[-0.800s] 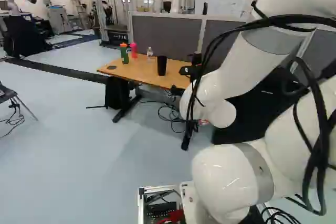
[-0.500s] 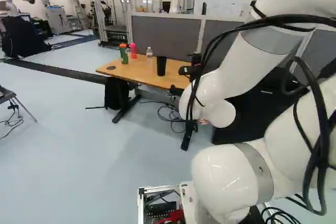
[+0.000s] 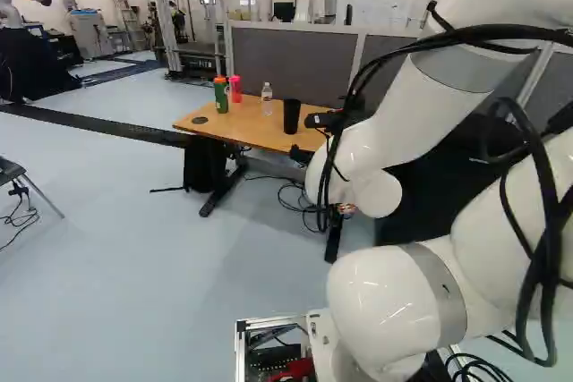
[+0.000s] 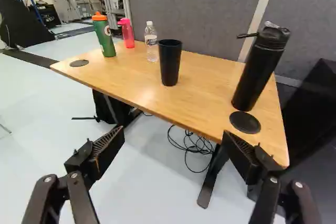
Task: Pick up the green bottle from the table
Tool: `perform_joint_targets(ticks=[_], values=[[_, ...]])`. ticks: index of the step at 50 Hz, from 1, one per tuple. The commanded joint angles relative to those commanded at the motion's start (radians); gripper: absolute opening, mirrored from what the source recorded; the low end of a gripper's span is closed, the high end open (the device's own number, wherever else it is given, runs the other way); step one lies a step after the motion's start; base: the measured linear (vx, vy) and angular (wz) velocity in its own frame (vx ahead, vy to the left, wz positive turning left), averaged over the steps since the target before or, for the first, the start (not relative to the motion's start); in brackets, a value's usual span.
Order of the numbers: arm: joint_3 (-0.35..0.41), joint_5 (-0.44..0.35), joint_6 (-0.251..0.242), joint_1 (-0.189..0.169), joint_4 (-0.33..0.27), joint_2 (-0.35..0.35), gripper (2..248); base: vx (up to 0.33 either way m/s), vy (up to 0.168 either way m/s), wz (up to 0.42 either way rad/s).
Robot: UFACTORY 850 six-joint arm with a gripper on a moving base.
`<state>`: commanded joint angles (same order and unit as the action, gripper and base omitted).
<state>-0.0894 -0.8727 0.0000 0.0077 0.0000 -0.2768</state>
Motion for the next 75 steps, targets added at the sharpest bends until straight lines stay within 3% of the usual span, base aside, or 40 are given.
perform_joint_targets(ticks=[59, 75], values=[[0.0, 0.0, 0.0, 0.0, 0.0, 0.0, 247, 0.138, 0.257, -0.032], [0.0, 0.0, 0.0, 0.0, 0.0, 0.0, 247, 0.195, 0.167, -0.019]])
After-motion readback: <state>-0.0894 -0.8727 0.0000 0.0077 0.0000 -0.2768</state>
